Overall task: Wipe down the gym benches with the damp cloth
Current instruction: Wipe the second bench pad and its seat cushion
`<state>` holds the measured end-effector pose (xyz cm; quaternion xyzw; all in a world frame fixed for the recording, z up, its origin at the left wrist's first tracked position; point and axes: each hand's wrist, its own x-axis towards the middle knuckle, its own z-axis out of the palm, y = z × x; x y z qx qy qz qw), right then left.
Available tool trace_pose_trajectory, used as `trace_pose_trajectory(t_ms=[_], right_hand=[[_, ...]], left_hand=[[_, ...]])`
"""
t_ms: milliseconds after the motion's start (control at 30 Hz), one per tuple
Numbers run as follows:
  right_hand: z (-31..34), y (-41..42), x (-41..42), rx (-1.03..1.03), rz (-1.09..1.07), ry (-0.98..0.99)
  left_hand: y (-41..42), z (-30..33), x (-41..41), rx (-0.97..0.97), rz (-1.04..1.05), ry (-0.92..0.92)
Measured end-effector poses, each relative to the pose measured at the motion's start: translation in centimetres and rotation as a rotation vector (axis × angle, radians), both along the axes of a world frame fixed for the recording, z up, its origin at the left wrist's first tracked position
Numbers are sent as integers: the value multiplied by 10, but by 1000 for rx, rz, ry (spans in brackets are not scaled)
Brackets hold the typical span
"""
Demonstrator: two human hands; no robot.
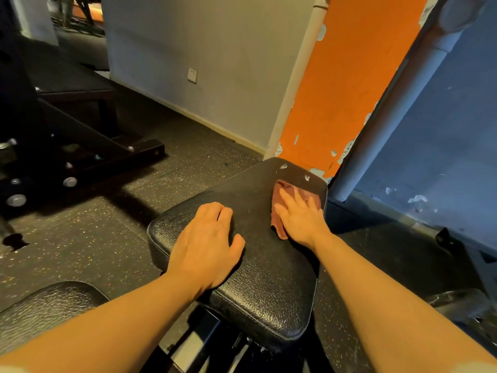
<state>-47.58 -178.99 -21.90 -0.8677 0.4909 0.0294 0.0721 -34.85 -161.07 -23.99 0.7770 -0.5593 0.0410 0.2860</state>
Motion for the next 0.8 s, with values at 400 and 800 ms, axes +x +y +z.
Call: trace_pose_trajectory(t_ms=[400,800], right_hand=[[4,27,50,1,331,-41],[3,32,92,35,504,-40]], left_hand=[[1,-1,0,-25,44,60],[-2,0,-1,122,151,-86]])
